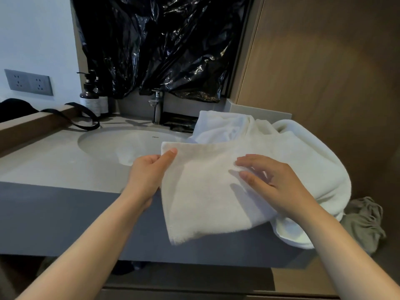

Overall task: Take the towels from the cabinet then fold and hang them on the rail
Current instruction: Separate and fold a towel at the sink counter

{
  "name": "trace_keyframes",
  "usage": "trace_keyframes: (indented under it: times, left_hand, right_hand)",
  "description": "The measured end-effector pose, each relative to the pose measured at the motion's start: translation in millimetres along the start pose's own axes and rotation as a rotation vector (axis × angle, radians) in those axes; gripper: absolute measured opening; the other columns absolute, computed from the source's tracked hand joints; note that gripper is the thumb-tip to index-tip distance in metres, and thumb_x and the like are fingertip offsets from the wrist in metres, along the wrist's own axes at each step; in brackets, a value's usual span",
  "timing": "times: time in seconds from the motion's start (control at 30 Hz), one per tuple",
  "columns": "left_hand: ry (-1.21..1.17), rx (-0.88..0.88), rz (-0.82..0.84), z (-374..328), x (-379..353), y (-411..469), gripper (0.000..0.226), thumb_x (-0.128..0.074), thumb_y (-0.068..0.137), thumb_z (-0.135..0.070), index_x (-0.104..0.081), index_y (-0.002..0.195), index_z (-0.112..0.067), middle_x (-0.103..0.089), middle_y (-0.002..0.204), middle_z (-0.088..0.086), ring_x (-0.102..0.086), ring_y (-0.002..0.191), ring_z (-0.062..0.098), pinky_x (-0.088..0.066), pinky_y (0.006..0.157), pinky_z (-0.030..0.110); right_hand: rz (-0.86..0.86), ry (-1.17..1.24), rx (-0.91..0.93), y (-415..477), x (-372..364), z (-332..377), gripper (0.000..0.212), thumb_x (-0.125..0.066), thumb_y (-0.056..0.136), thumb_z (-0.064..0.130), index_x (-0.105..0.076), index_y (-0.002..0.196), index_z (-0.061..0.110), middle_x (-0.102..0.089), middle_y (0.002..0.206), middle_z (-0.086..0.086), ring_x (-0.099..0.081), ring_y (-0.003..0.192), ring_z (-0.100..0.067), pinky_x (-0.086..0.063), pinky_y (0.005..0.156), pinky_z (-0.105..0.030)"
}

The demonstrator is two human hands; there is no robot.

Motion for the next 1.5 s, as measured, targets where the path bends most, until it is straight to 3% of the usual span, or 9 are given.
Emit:
trace_keyframes:
  times: [0.33,0.5,0.77,0.87,0.93,1.1,1.27,1.4,1.5]
  left_hand:
    - [-0.047,0.057,0.003,3.6,10.4,-4.6,0.030,-0.057,0.094,-0.036,-0.061,0.088,-0.007,-0.066,0.086,0.015,-0.058,0.078,0.028,-0.046,0.076,0.042]
    - [-0.113,0.077,0.076,5.0,10.2,-18.0,0.032,-0.056,0.095,-0.038,-0.070,0.107,-0.011,-0.075,0.100,0.008,-0.070,0.096,0.034,-0.056,0.089,0.050]
    - [-0.365,0.174,0.103,28.7,34.8,-30.8,0.039,-0.052,0.096,-0.034,-0.065,0.111,0.000,-0.072,0.108,0.016,-0.071,0.100,0.027,-0.060,0.078,0.039]
    - [-0.315,0.020,0.114,19.4,27.9,-32.5,0.035,-0.047,0.100,-0.030,-0.070,0.105,-0.005,-0.073,0.108,0.011,-0.070,0.100,0.023,-0.051,0.086,0.038]
    - [-0.277,-0.059,0.101,12.7,23.3,-33.0,0.035,-0.045,0.101,-0.029,-0.071,0.106,-0.007,-0.074,0.108,0.009,-0.070,0.102,0.023,-0.051,0.087,0.037]
    - [-0.248,-0.181,0.024,-10.8,17.7,-26.8,0.039,-0.048,0.095,-0.038,-0.070,0.105,-0.007,-0.074,0.106,0.008,-0.069,0.102,0.024,-0.052,0.089,0.041]
    - [-0.226,-0.294,0.097,-26.9,7.0,-31.7,0.040,-0.055,0.080,-0.046,-0.077,0.095,-0.017,-0.075,0.101,0.009,-0.070,0.097,0.026,-0.059,0.081,0.036]
    - [-0.187,-0.312,0.036,-25.4,8.6,-38.1,0.043,-0.064,0.073,-0.047,-0.076,0.100,-0.016,-0.071,0.101,0.022,-0.060,0.104,0.049,-0.047,0.094,0.063]
    - [-0.188,-0.295,0.021,-25.4,9.0,-38.7,0.044,-0.066,0.070,-0.048,-0.077,0.097,-0.015,-0.073,0.098,0.017,-0.063,0.102,0.046,-0.047,0.094,0.063]
  right_hand:
    - [0.062,-0.109,-0.028,48.9,19.0,-34.4,0.033,-0.050,0.099,0.044,-0.055,0.131,0.039,-0.047,0.134,0.026,-0.037,0.120,0.011,-0.024,0.097,-0.006]
    - [0.178,-0.165,-0.013,76.0,-2.7,-13.3,0.036,-0.045,0.100,0.046,-0.057,0.132,0.032,-0.053,0.139,0.012,-0.040,0.135,-0.011,-0.013,0.120,-0.047]
    - [0.240,-0.034,0.131,79.8,-40.8,37.5,0.029,-0.046,0.099,0.046,-0.069,0.097,0.027,-0.065,0.099,0.010,-0.055,0.100,-0.009,-0.013,0.117,-0.051]
    - [0.276,0.068,0.155,79.1,-48.8,53.5,0.044,-0.050,0.098,0.045,-0.064,0.086,0.005,-0.064,0.084,-0.008,-0.058,0.081,-0.016,-0.041,0.091,-0.040]
    - [0.275,0.150,0.150,79.9,-44.7,64.6,0.047,-0.054,0.098,0.040,-0.056,0.081,-0.003,-0.055,0.078,-0.020,-0.048,0.067,-0.014,-0.039,0.065,-0.034]
    - [0.400,0.422,0.109,76.9,-21.7,72.6,0.039,-0.059,0.093,0.036,-0.053,0.066,0.009,-0.043,0.062,0.007,-0.039,0.058,-0.006,-0.031,0.052,-0.017]
    - [0.182,0.019,0.236,85.2,-34.3,78.5,0.040,-0.059,0.096,0.033,-0.055,0.076,-0.001,-0.057,0.075,-0.008,-0.052,0.073,-0.022,-0.045,0.072,-0.042]
    - [0.011,0.126,0.316,81.1,-39.0,76.0,0.036,-0.058,0.097,0.033,-0.052,0.071,0.008,-0.055,0.073,-0.006,-0.050,0.073,-0.022,-0.043,0.070,-0.041]
    - [-0.018,0.121,0.340,79.6,-43.0,76.0,0.037,-0.056,0.096,0.034,-0.053,0.073,0.005,-0.055,0.072,-0.007,-0.050,0.072,-0.023,-0.043,0.069,-0.042]
Point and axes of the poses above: each hand's wrist, its own y-axis towards the middle knuckle, its own x-axis out of the back of the hand, z = x × y, the point moved 3 cm from there along y, towards the middle knuckle
